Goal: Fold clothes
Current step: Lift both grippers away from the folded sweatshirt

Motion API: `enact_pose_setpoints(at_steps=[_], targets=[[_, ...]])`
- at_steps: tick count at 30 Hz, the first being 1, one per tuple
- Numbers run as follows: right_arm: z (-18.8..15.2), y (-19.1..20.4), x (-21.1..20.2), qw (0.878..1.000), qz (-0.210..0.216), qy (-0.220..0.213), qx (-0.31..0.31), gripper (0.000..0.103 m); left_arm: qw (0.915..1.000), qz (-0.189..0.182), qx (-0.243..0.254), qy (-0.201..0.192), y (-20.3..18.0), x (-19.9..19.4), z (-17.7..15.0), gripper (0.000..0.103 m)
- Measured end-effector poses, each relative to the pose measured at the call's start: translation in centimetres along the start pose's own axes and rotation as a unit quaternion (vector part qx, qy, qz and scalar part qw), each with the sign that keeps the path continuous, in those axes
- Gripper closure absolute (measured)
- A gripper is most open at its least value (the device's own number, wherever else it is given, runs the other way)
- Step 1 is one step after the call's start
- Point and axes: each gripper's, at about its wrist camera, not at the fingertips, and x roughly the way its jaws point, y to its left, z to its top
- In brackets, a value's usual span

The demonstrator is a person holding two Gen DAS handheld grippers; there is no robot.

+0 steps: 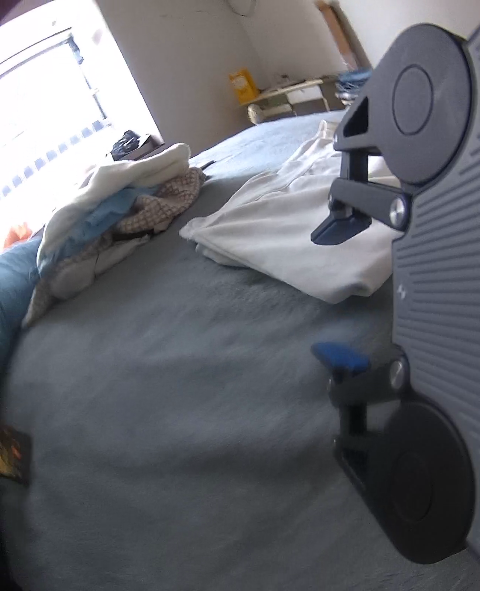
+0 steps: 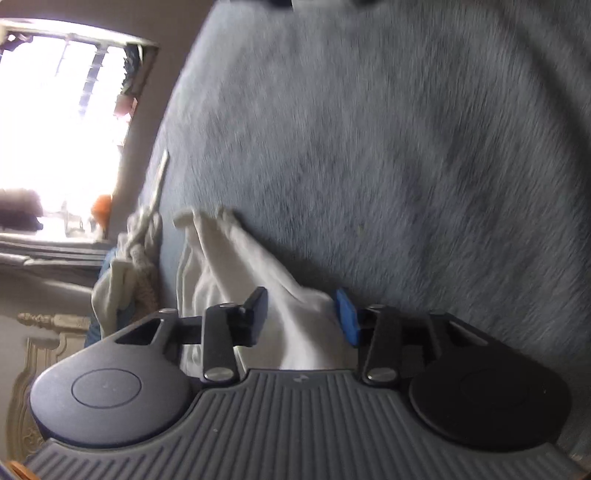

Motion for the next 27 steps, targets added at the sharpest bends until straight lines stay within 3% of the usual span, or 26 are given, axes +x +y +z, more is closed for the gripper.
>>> enact_pose_setpoints(at_steps=[5,7,8,9,14,20,24,27], targets=[[0.1,-1.1,-0.7,0.998,0.033,-0.053,0.014,0.06,0.9963,0.019,0.083,0.015,-2.8,2.8,0.5,0.046],[0.0,-1.1,-0.3,0.998,0.033,-0.055,0.013,0.06,0.9953,0.027,0.09,0.026,-3.2,3.9,0.2,0.068],[-0.1,-1.1,-0.2,0.998,0.031,-0.056,0.009,0.06,0.9948,0.033,0.093,0.028,-3.3,4.2,-0.1,0.089],[-0.1,-0.9,-0.2,0.998,0.03,-0.059,0.002,0.06,0.9939,0.041,0.099,0.027,-3.4,4.1,-0.5,0.093],[0.0,0.7,-0.8,0.993,0.017,-0.097,-0.062,0.06,0.9921,0.068,0.103,0.017,-2.8,3.2,-1.8,0.095],[-0.8,3.6,0.4,0.984,-0.006,-0.064,-0.166,0.062,0.9911,0.083,0.104,0.012,-2.8,3.8,-2.1,0.091],[-2.4,6.7,1.5,0.957,-0.051,-0.037,-0.285,0.062,0.9907,0.089,0.102,0.012,-2.6,4.1,-2.2,0.084],[-3.9,8.6,2.6,0.925,-0.092,-0.015,-0.368,0.062,0.9898,0.091,0.109,0.012,-2.6,4.1,-2.2,0.082]])
